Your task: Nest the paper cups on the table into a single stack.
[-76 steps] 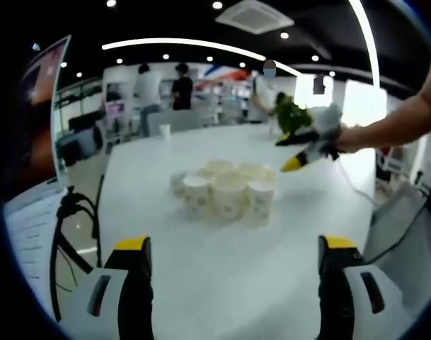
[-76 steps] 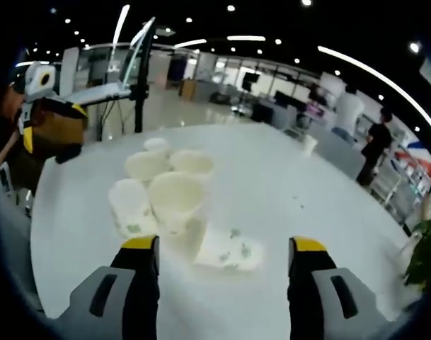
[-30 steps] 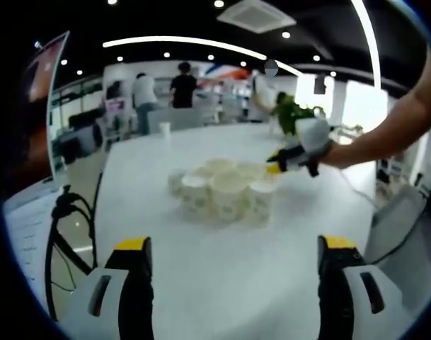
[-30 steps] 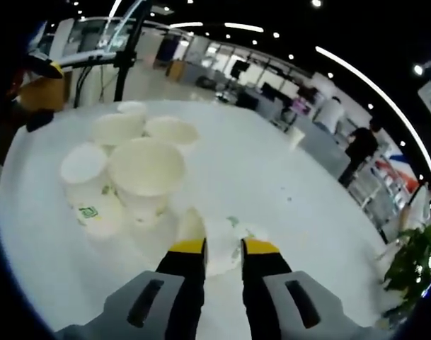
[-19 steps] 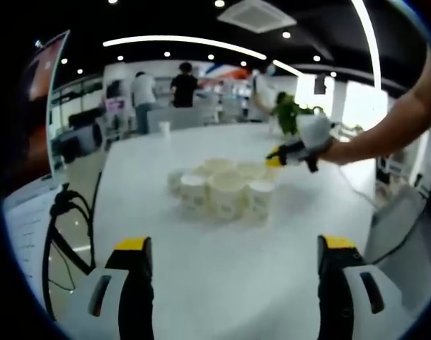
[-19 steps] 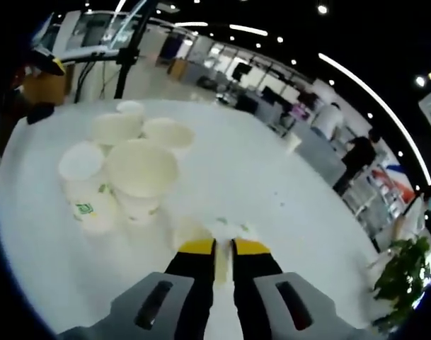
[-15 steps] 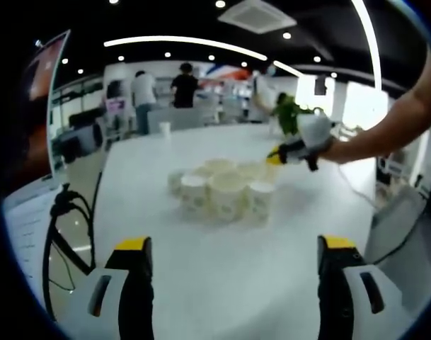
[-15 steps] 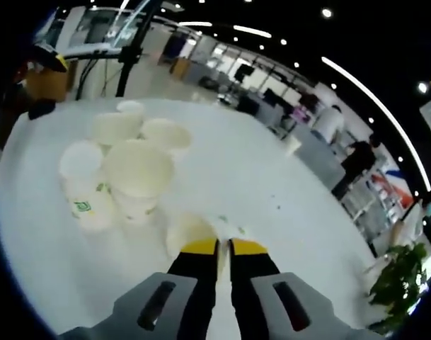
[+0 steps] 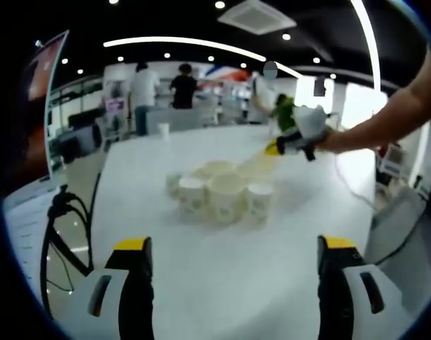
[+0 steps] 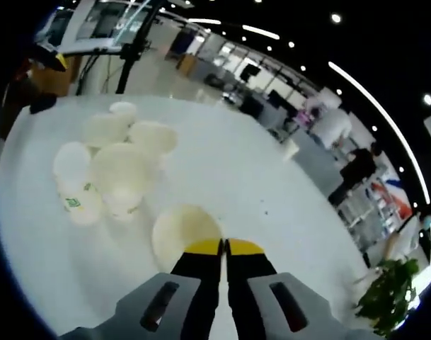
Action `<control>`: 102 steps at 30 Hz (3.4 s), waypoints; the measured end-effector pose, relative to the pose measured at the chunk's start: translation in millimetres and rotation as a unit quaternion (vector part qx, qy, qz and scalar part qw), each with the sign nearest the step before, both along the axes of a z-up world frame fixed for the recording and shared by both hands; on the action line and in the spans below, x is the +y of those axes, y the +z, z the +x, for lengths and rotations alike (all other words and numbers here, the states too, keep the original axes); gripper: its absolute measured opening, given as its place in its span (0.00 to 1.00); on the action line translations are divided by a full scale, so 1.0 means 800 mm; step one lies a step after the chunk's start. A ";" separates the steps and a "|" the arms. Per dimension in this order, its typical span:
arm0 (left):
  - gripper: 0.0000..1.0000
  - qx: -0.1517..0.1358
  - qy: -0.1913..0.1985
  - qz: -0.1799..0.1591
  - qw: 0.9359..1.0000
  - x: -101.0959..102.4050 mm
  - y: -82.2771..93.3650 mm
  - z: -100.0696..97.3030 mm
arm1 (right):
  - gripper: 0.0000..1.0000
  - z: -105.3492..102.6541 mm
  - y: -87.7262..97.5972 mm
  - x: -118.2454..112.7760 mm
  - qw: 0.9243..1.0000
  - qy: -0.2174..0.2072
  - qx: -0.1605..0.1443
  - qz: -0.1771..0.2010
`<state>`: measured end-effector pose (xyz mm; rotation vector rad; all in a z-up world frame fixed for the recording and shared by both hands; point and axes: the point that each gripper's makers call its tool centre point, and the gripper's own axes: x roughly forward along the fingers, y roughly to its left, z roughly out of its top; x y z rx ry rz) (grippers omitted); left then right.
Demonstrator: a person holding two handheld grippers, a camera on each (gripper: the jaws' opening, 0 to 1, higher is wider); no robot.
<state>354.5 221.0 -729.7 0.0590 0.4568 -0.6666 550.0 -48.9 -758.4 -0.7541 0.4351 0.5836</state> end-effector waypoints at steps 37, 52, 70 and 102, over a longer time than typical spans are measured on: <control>0.95 -0.014 -0.014 -0.003 1.000 -0.008 0.008 -0.002 | 0.00 0.002 0.087 -0.022 0.969 -0.045 0.241 -0.026; 0.96 -0.010 -0.015 0.003 1.000 -0.001 0.003 -0.014 | 0.00 -0.026 0.097 -0.002 0.938 0.005 0.346 -0.032; 0.98 -0.013 -0.025 0.003 1.000 -0.006 0.007 -0.015 | 0.00 -0.055 0.094 0.009 0.930 0.030 0.366 -0.030; 0.98 -0.031 -0.021 -0.009 0.999 -0.006 0.022 -0.025 | 0.00 -0.124 0.076 0.043 0.918 0.065 0.390 -0.036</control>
